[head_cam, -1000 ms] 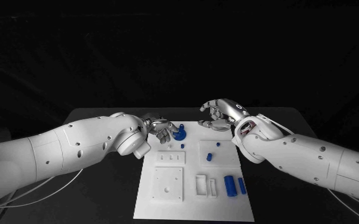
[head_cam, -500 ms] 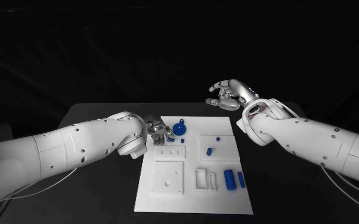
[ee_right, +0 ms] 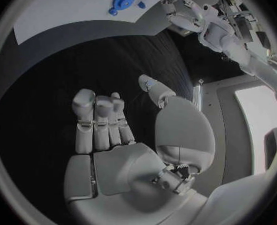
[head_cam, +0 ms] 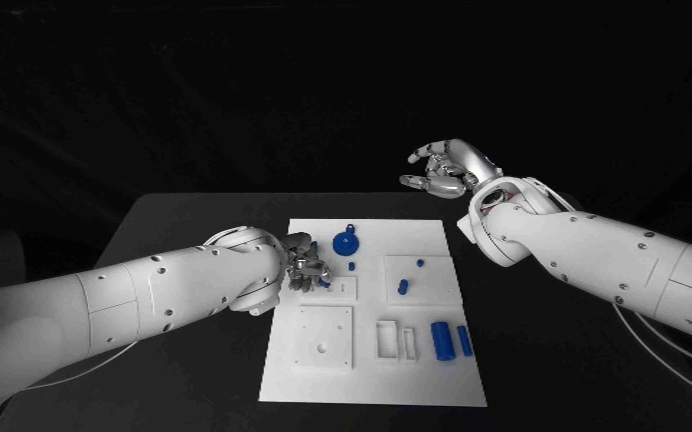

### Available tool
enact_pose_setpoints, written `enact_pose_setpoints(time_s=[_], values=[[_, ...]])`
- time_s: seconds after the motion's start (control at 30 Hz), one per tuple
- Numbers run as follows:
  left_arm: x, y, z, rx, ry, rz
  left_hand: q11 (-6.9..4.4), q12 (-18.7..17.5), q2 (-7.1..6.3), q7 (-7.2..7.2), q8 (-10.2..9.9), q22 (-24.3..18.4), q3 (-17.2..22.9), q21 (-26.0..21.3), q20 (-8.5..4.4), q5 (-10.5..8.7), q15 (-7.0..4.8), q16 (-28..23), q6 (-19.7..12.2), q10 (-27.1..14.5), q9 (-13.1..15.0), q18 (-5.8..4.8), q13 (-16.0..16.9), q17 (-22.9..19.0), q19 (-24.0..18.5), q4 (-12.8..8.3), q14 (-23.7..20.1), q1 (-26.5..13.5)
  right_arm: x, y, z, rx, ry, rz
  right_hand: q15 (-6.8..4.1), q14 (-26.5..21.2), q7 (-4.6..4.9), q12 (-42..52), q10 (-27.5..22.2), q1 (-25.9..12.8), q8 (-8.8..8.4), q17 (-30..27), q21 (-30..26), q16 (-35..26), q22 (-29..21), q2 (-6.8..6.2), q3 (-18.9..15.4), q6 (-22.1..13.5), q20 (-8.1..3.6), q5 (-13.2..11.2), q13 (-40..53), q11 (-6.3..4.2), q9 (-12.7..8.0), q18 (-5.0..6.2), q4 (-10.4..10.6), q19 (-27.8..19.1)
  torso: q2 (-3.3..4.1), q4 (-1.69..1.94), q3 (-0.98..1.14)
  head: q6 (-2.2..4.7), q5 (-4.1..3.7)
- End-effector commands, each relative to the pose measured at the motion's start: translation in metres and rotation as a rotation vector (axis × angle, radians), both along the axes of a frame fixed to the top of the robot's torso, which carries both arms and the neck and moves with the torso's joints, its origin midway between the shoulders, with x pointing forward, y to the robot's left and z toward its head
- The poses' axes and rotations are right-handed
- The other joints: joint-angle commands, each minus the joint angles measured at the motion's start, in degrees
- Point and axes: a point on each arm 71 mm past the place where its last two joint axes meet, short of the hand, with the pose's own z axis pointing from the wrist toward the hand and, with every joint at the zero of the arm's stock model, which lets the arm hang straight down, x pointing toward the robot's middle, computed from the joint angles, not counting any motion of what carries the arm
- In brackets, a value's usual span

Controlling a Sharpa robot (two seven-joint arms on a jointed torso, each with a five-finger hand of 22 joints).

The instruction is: Assemble the parts on the task board

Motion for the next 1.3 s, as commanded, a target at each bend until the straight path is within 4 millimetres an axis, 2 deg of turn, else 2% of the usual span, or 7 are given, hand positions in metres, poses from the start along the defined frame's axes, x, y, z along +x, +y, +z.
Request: enact_pose_setpoints(time_s=[0.03,0.3,0.37,0.53,0.8,1.1,1.3], values=[[-0.001,0.0,-0.003,-0.001,0.007,0.008,-1.81,0.4,-0.17,-6.41,-0.2,1.3,0.3,0.2,-4.68,0.36,-0.53,0.4,7.2,1.0,8.9,0.19,0.2,0.0,0.4,-0.7,0.5,-0.7,0.0,0.001,0.001,0.006,-0.004,0.005,-0.13,-0.3,1.4,0.2,-0.2,-0.1,0.24,-0.1,-0.3,-0.3,0.0,0.58,-0.3,-1.2,-0.17,0.3,-0.1,-0.01,0.1,7.28,0.0,-0.1,0.0,0.02,-0.06,-0.35,-0.11],[-0.003,0.002,-0.01,-0.013,0.028,0.016,-1.75,1.0,-0.11,-6.36,-0.6,1.3,0.6,0.4,-4.72,0.32,-0.58,0.9,7.1,0.4,9.5,0.01,0.5,0.0,-0.1,-0.7,-0.1,-0.9,0.0,0.001,0.002,0.004,-0.007,-0.005,-0.15,-0.2,1.39,0.2,-0.2,-0.1,0.27,-0.1,-0.3,-0.3,0.0,0.7,-0.4,-1.2,-0.16,0.3,-0.2,-0.03,0.1,7.28,0.1,-0.1,-0.02,-0.02,-0.07,-0.8,-0.12],[-0.003,0.003,-0.011,-0.021,0.016,0.026,-1.67,1.1,-0.13,-6.28,-0.8,1.3,0.6,0.4,-4.72,0.13,-0.53,1.0,6.9,0.0,9.6,-0.05,0.5,-0.1,-0.3,-0.6,-0.4,-1.0,0.0,0.0,0.002,0.003,-0.005,-0.009,-0.16,-0.2,1.38,0.3,-0.2,-0.3,0.3,0.0,-0.4,-0.4,0.0,0.88,-0.6,-1.2,-0.15,-0.2,-0.3,-0.04,0.1,7.28,0.5,-0.1,-0.02,0.01,-0.01,-0.82,-0.15],[-0.002,0.003,-0.011,-0.033,0.003,0.036,-1.55,1.3,-0.27,-6.15,-1.3,1.2,0.8,0.5,-4.73,-0.72,-0.48,1.1,6.7,-0.4,9.9,-0.13,0.4,-0.4,-0.5,-0.1,-0.9,-1.0,0.0,0.0,0.002,0.004,-0.006,-0.011,-0.17,-0.1,1.37,0.4,-0.2,-0.2,0.34,0.0,-0.5,-0.4,0.1,0.96,-0.7,-1.3,-0.16,-0.7,-0.5,-0.05,0.1,7.28,0.7,-0.1,0.0,0.05,-0.12,-0.89,-0.31],[-0.003,0.0,-0.01,-0.055,-0.006,0.054,-1.55,1.3,-0.31,-6.15,-1.4,1.2,0.8,0.5,-4.75,-0.84,-0.49,1.2,6.8,-0.5,9.9,-0.13,0.4,-0.5,-0.6,0.0,-0.9,-1.0,0.0,-0.001,0.002,0.005,-0.007,-0.015,-0.18,-0.2,1.35,0.4,-0.2,-0.3,0.39,0.0,-0.5,-0.4,0.1,0.99,-0.7,-1.2,-0.16,-0.9,-0.6,-0.06,0.2,7.28,0.9,-0.1,0.0,0.02,-0.05,-1.14,-0.35],[-0.001,-0.002,-0.011,-0.056,-0.005,0.065,-1.62,1.5,-0.51,-6.23,-1.5,1.2,0.8,0.6,-4.8,-0.69,-0.52,1.4,7.0,-0.4,10.1,-0.11,0.4,-0.5,-0.5,0.0,-0.8,-0.9,0.0,0.0,0.002,0.005,-0.005,-0.015,-0.19,-0.2,1.34,0.5,-0.2,-0.5,0.44,0.0,-0.6,-0.5,0.1,1.03,-0.8,-1.2,-0.14,-0.9,-0.7,-0.07,0.2,7.28,1.3,-0.1,-0.05,0.05,-0.09,-1.11,-0.34],[-0.002,-0.003,-0.014,-0.059,0.006,0.068,-1.64,1.6,-0.61,-6.25,-1.5,1.2,0.8,0.7,-4.81,-0.74,-0.54,1.5,7.1,-0.3,10.2,-0.11,0.4,-0.6,-0.5,0.1,-0.8,-0.9,0.0,0.0,0.002,0.005,-0.003,-0.015,-0.2,-0.2,1.34,0.5,-0.3,-0.5,0.45,0.0,-0.6,-0.5,0.1,1.04,-0.8,-1.2,-0.14,-0.8,-0.7,-0.08,0.2,7.28,1.4,-0.1,-0.03,-0.03,-0.05,-1.19,-0.46]])
